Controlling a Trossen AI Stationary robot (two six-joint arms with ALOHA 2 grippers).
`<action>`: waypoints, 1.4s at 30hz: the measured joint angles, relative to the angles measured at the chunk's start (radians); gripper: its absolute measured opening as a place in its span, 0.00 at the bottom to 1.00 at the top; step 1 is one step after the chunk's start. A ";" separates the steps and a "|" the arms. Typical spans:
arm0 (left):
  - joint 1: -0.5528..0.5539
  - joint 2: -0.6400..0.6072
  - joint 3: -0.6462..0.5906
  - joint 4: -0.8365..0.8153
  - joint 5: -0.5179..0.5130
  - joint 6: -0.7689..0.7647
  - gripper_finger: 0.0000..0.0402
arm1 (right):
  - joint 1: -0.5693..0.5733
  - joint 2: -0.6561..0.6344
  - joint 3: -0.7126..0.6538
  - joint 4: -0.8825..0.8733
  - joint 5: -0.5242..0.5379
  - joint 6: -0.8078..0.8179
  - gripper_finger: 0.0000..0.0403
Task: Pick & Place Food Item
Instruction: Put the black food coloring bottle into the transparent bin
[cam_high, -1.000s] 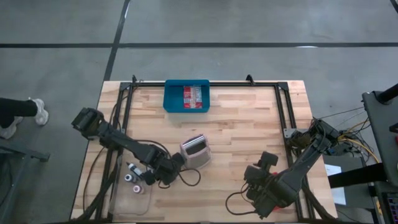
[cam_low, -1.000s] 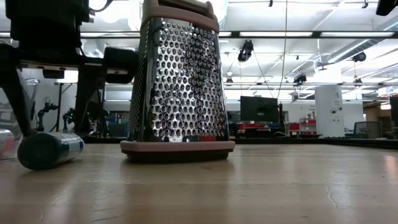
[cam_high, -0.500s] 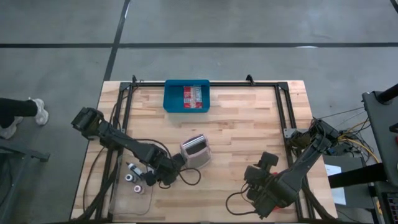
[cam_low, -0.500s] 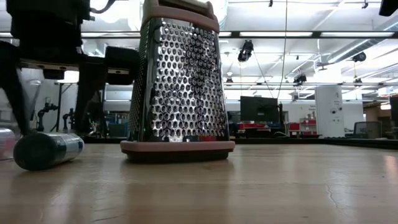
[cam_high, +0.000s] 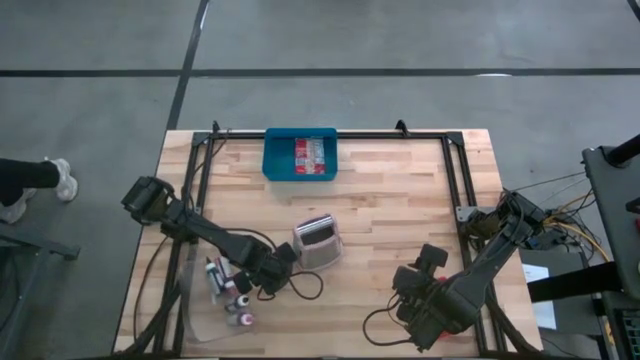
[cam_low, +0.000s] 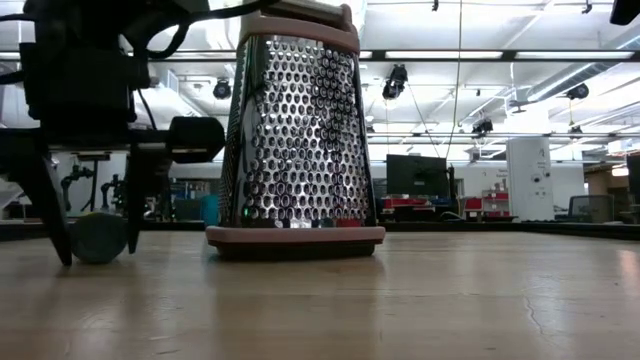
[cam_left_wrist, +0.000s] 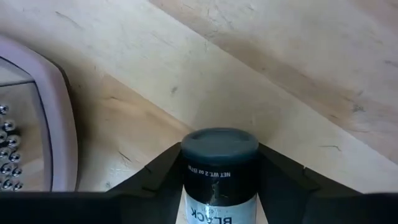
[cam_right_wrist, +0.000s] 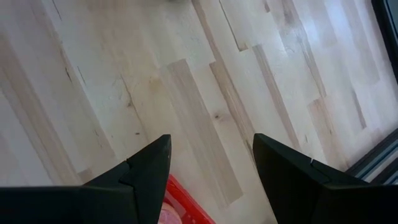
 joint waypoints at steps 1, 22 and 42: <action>0.000 -0.003 0.000 0.000 -0.001 -0.002 0.43 | 0.000 0.000 0.002 -0.002 0.000 0.000 0.56; -0.038 -0.074 0.011 -0.004 -0.218 0.008 0.25 | 0.000 0.000 0.074 -0.003 0.010 0.000 0.56; -0.080 -0.188 0.065 -0.051 -0.463 0.043 0.24 | 0.000 0.000 0.072 -0.003 0.010 0.008 0.56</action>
